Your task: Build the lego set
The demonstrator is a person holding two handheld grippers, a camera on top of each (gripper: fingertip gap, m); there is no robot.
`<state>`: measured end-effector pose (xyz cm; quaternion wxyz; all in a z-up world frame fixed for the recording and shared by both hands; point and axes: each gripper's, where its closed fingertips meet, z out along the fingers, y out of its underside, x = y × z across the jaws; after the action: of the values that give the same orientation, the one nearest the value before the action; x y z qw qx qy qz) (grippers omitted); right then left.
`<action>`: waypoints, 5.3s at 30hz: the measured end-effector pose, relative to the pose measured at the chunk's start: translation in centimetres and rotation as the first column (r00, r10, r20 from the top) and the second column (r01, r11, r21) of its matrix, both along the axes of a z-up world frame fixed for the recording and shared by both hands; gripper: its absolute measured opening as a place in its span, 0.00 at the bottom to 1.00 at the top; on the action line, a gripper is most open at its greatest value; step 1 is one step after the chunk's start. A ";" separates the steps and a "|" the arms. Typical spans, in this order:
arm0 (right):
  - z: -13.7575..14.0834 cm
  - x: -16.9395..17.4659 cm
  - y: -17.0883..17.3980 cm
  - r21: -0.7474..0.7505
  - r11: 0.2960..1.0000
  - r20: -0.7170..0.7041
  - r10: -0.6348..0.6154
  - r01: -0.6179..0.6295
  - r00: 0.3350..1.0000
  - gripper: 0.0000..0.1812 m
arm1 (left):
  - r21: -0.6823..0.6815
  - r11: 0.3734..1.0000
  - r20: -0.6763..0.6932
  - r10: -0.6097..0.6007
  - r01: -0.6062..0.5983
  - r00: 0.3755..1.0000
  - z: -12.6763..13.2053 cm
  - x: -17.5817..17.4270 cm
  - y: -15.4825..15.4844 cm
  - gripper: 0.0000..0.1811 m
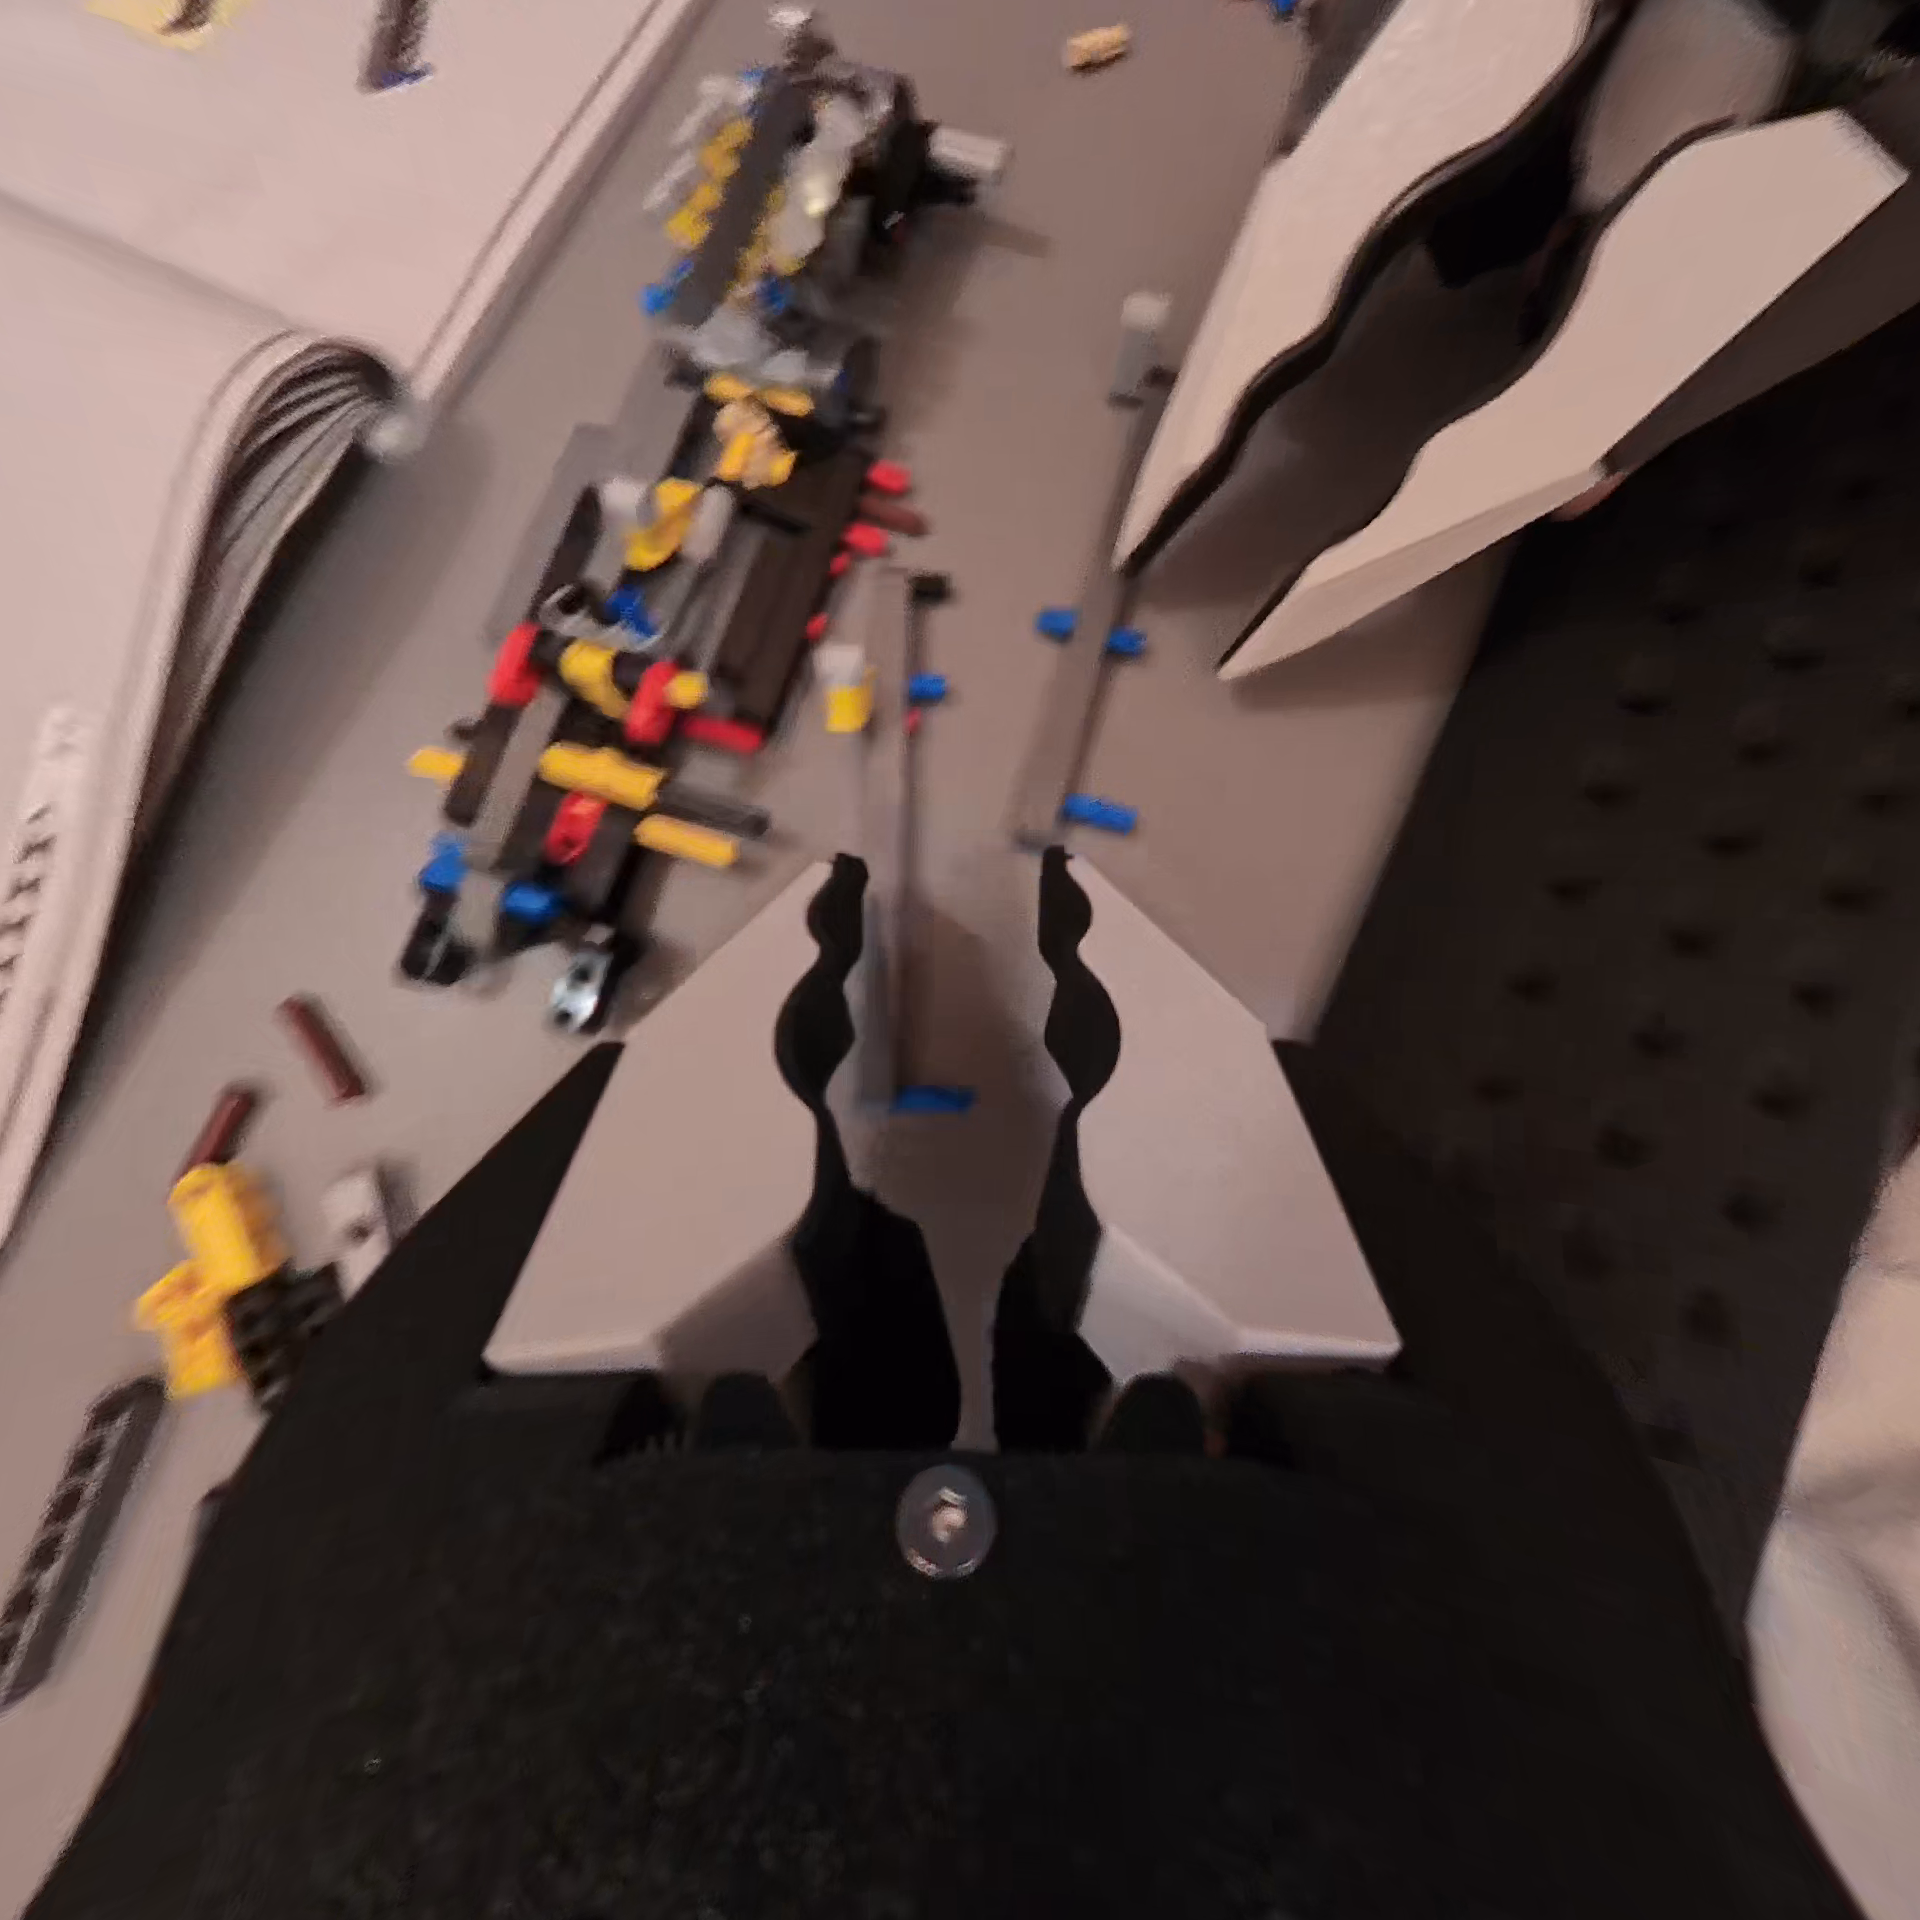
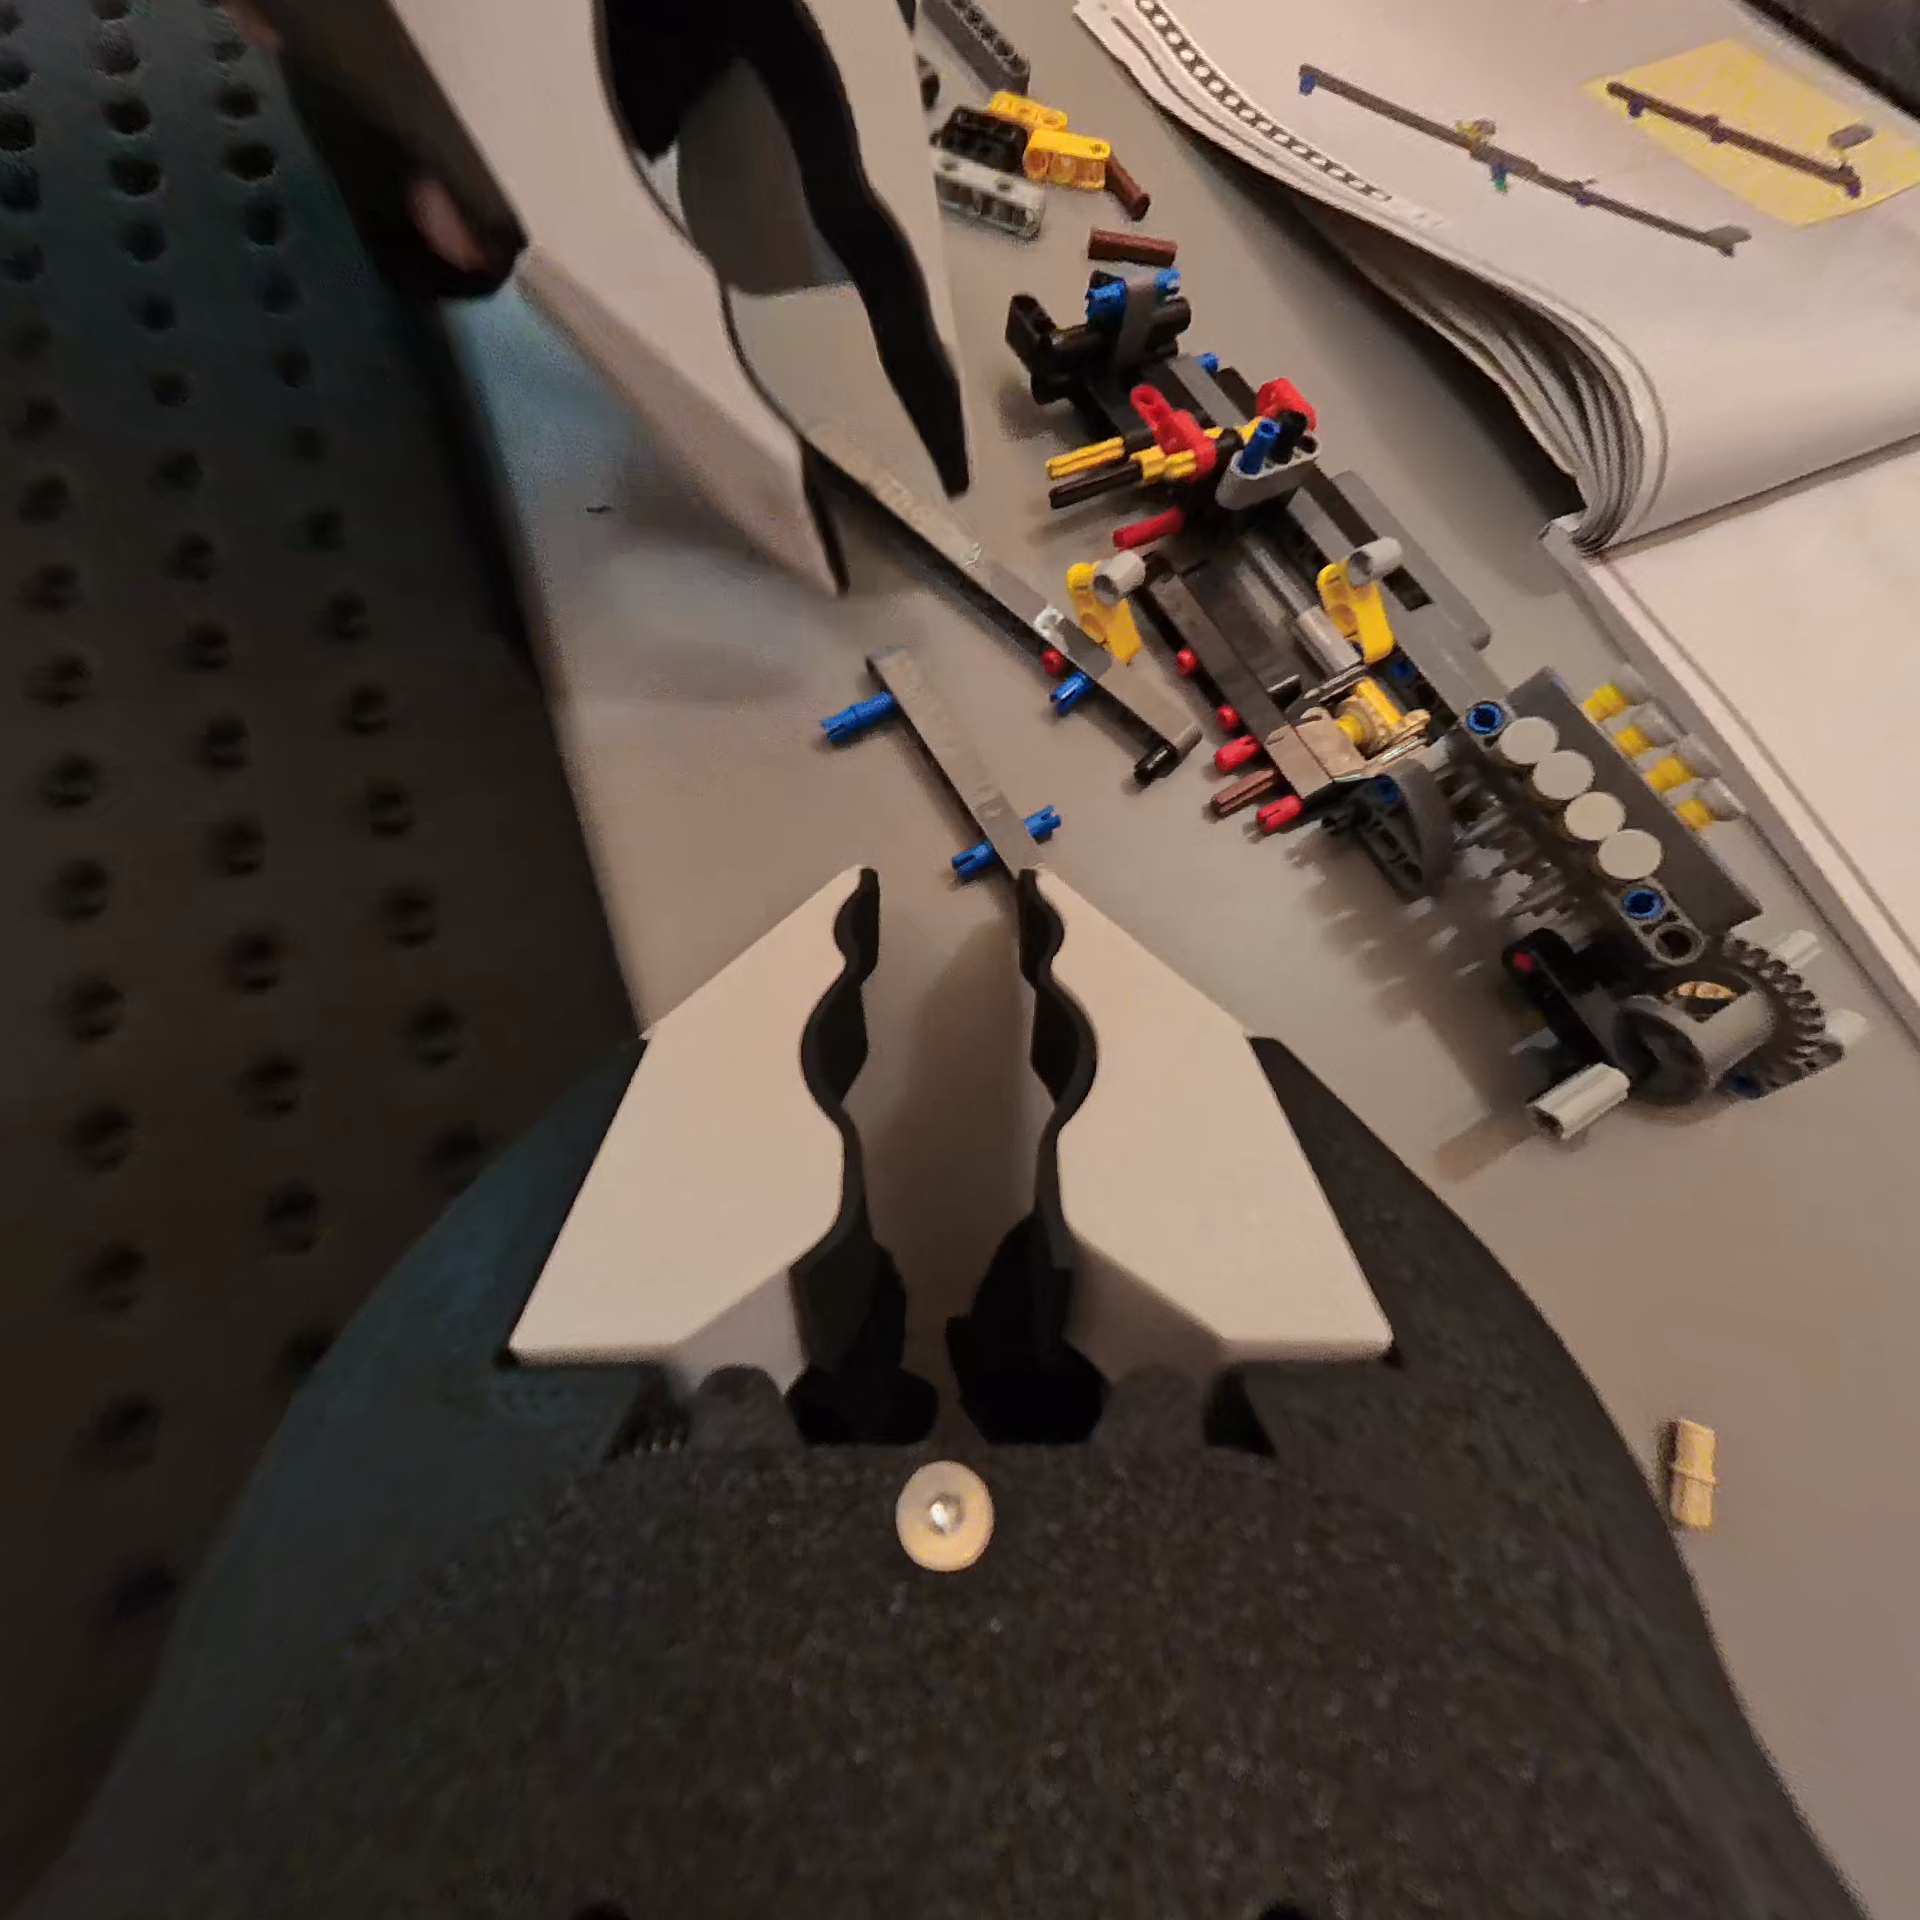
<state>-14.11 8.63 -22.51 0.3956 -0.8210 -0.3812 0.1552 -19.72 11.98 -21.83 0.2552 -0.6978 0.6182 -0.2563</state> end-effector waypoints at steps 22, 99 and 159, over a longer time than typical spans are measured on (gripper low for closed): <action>-0.4 0.4 1.3 0.078 0.996 0.100 0.025 -0.033 0.995 0.09 | 0.069 0.968 -0.214 -0.222 0.242 0.951 -1.9 -5.6 0.8 0.04; -0.8 -4.2 2.5 -0.095 0.917 0.074 0.395 -0.388 0.916 0.20 | 0.061 0.931 -0.288 -0.329 0.360 0.899 -1.9 -5.5 0.6 0.04; 0.4 -3.3 1.9 -0.094 0.920 -0.058 0.376 -0.380 0.925 0.24 | 0.050 0.919 -0.303 -0.360 0.392 0.882 -1.8 -5.2 0.2 0.04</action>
<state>-17.38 10.57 -22.10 0.3225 -0.7483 -0.5162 0.2639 -24.97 12.22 -23.68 0.1458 -0.5794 0.7853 -0.1623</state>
